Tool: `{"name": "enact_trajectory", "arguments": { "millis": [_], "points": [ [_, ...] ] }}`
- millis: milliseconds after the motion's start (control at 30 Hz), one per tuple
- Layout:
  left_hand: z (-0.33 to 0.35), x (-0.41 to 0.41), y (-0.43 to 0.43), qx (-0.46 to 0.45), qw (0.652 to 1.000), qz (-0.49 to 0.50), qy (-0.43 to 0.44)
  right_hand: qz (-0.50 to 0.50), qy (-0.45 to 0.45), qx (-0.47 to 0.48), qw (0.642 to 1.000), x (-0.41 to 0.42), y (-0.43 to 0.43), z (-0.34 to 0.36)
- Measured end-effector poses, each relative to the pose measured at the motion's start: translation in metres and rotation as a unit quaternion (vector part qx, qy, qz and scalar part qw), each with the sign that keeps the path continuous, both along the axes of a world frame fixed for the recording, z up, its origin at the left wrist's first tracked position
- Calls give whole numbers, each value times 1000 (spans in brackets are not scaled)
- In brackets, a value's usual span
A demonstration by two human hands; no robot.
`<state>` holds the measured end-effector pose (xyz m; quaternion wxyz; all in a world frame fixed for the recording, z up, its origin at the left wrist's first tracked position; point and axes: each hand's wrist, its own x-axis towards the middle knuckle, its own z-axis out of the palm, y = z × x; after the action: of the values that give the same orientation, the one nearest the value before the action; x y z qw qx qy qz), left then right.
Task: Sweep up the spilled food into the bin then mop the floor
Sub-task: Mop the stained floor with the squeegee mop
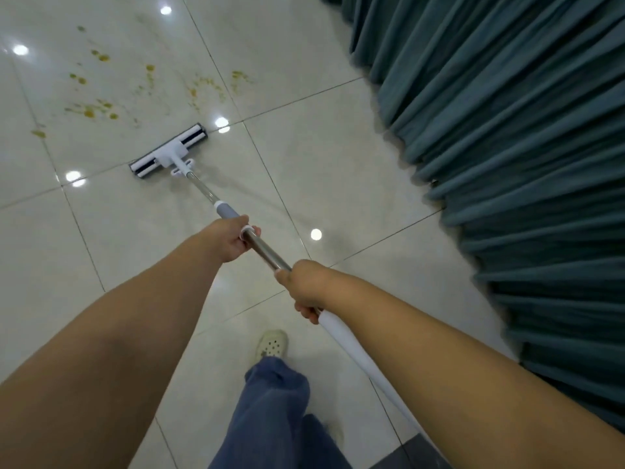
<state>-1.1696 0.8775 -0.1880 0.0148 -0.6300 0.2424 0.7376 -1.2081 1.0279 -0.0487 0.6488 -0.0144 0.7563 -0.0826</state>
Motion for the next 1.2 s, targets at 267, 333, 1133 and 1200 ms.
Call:
{"name": "enact_trajectory", "arguments": {
  "millis": [267,333,1133,1200],
  "points": [
    [9,33,109,60,998,-33,4,15,32,-14,999,37,120,5],
    [16,51,153,81,996,-44,12,16,28,-30,999,54,171,12],
    [107,207,501,293,951,-92,-38,-16,32,65,997,215,512,139],
    [106,210,470,287,954,-80,-42,-12,29,61,998,218,483,134]
  ]
}}
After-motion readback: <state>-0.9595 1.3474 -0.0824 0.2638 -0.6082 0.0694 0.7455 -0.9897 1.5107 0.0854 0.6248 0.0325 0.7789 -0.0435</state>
